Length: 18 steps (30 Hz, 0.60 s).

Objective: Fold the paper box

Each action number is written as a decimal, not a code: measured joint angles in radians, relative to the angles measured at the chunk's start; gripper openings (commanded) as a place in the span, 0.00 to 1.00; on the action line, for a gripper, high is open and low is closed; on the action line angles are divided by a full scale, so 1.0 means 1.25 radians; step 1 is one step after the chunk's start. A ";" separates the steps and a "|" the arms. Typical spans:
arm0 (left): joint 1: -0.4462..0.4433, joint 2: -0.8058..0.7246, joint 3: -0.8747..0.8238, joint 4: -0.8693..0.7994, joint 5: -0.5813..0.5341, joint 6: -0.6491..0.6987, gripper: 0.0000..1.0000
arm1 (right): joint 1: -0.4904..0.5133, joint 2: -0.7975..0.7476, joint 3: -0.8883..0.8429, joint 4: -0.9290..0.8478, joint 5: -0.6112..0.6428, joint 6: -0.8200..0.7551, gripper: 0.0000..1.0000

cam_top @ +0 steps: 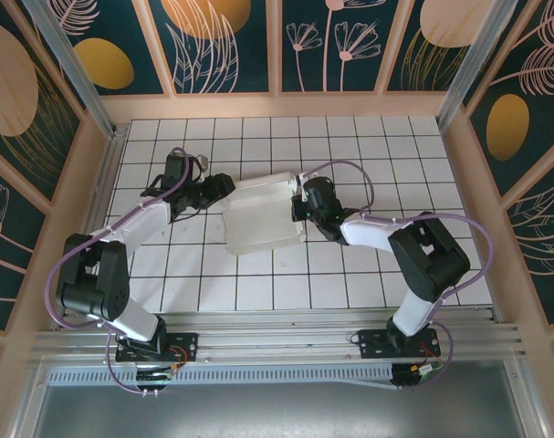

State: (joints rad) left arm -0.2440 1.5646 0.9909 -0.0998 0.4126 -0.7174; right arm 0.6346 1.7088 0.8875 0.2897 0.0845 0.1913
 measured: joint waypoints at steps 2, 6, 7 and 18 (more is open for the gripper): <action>0.000 0.003 0.000 0.006 0.002 -0.002 0.50 | -0.002 0.008 0.024 -0.028 -0.008 0.008 0.00; 0.000 0.009 0.000 0.018 0.006 -0.005 0.49 | -0.004 0.029 0.064 -0.085 -0.021 0.026 0.00; 0.000 0.009 -0.001 0.020 0.007 -0.005 0.49 | -0.004 0.034 0.075 -0.102 -0.024 0.029 0.00; 0.001 0.010 -0.002 0.023 0.012 -0.008 0.49 | -0.014 0.081 0.157 -0.166 -0.140 0.154 0.00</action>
State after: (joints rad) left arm -0.2428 1.5768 0.9890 -0.0704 0.4278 -0.7273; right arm 0.6167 1.8103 1.0840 0.0818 -0.0902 0.3832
